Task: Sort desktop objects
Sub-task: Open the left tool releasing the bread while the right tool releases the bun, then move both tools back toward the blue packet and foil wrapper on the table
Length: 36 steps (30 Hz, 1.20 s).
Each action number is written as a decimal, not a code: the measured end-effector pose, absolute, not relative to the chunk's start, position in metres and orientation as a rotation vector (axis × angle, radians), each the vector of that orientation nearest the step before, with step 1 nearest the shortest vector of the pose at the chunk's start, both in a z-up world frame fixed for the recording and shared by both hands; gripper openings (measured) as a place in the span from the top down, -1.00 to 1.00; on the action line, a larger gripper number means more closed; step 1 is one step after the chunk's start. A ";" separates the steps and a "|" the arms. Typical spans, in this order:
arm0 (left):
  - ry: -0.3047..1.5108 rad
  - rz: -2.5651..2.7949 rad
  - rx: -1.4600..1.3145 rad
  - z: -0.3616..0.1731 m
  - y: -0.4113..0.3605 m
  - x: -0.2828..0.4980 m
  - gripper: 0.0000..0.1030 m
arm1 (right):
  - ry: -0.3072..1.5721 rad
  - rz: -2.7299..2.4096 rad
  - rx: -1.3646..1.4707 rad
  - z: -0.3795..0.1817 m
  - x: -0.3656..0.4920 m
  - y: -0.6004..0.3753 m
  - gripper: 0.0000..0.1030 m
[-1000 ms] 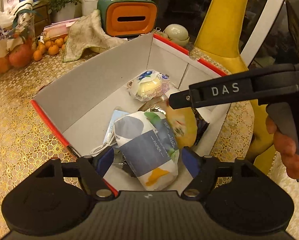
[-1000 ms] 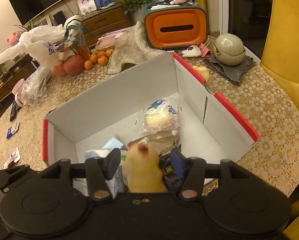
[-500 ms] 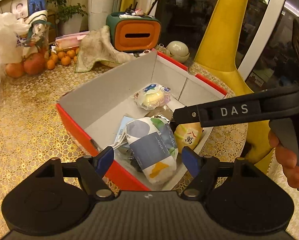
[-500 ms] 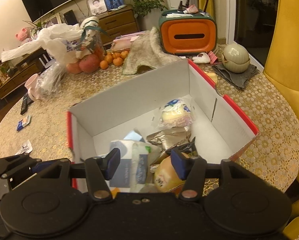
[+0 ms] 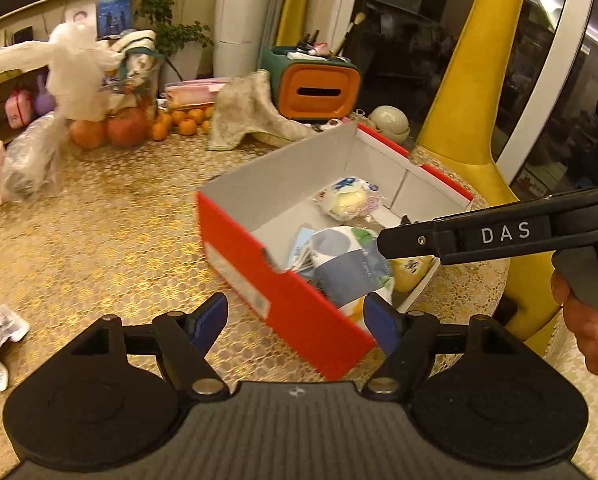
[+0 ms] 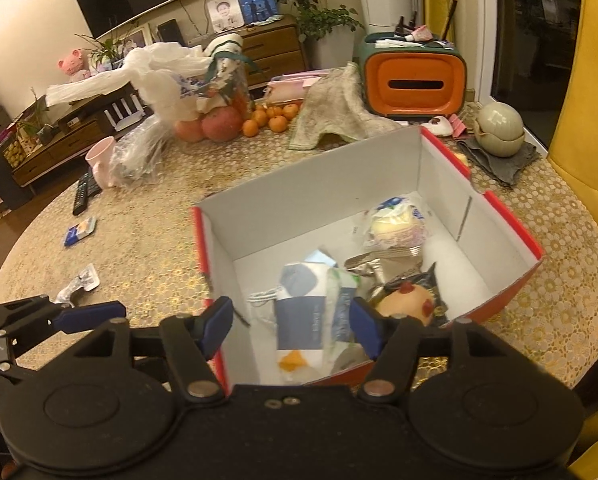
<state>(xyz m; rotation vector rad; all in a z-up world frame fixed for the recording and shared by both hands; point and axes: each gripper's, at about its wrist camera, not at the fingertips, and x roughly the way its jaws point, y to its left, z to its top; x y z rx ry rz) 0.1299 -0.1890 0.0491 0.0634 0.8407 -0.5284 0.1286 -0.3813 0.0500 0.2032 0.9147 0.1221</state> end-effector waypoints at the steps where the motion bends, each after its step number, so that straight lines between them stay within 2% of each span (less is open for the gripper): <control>1: 0.838 -0.522 0.064 0.050 -0.184 0.128 -0.44 | 0.916 0.128 0.200 0.051 0.128 -0.377 -0.26; 10: 0.817 -0.446 0.020 0.053 -0.120 0.121 -0.60 | 0.932 0.188 0.153 0.055 0.126 -0.326 -0.28; 13: 0.818 -0.412 0.005 0.052 -0.097 0.123 -0.61 | 0.922 0.229 0.130 0.058 0.126 -0.304 -0.42; 27: 0.791 -0.244 -0.041 0.041 0.008 0.128 -0.62 | 0.934 0.340 0.076 0.051 0.145 -0.212 -0.44; 32: 0.796 -0.191 -0.051 0.031 0.042 0.136 -0.73 | 0.952 0.384 0.058 0.043 0.154 -0.178 -0.44; 34: 0.794 -0.175 -0.055 0.027 0.055 0.139 -0.93 | 0.961 0.400 0.054 0.039 0.157 -0.166 -0.44; 36: 0.790 -0.160 -0.055 0.023 0.066 0.142 -0.99 | 0.970 0.412 0.052 0.035 0.161 -0.155 -0.44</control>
